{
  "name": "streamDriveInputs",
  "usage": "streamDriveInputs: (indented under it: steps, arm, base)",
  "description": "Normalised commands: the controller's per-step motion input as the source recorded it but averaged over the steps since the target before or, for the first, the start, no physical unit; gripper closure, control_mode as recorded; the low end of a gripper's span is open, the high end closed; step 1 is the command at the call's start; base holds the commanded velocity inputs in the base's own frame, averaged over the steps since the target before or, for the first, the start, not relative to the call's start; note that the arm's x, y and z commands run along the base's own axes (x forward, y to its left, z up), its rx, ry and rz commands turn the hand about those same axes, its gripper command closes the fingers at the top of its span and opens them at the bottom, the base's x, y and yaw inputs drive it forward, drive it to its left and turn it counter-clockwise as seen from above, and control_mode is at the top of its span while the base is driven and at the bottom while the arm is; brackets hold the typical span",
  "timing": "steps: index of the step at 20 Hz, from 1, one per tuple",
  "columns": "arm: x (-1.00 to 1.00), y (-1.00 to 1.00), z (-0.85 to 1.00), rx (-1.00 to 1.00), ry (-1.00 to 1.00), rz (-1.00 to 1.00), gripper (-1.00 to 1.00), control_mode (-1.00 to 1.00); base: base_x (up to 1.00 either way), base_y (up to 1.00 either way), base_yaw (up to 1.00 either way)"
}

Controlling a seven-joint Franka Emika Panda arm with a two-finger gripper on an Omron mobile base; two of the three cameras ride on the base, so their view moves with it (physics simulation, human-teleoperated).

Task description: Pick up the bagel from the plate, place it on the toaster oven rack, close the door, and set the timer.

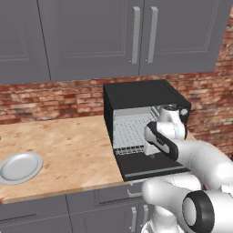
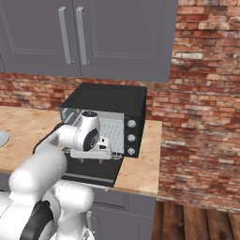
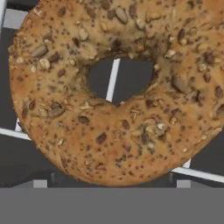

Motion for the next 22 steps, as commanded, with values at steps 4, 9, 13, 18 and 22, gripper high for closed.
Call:
streamDriveInputs:
  steps: [4, 9, 13, 18, 22]
  arm:
    - [0.64, 0.0, -0.17, 0.02, 0.0, 0.0, -1.0, -1.0]
    - [0.65, 0.05, -0.22, 0.0, -0.05, 0.0, -1.0, -1.0]
    - [0.64, 0.03, 0.0, 0.0, -0.09, -0.03, -1.0, -1.0]
    - [0.46, 0.0, 0.06, 0.0, -0.1, -0.03, -1.0, -1.0]
    - [-0.42, -0.01, 0.31, 0.0, -0.29, 0.0, -1.0, -1.0]
  base:
    - [0.0, 0.0, 0.0]
    - [0.0, 0.0, 0.0]
    - [0.0, 0.0, 0.0]
    - [0.0, 0.0, 0.0]
    - [0.0, 0.0, 0.0]
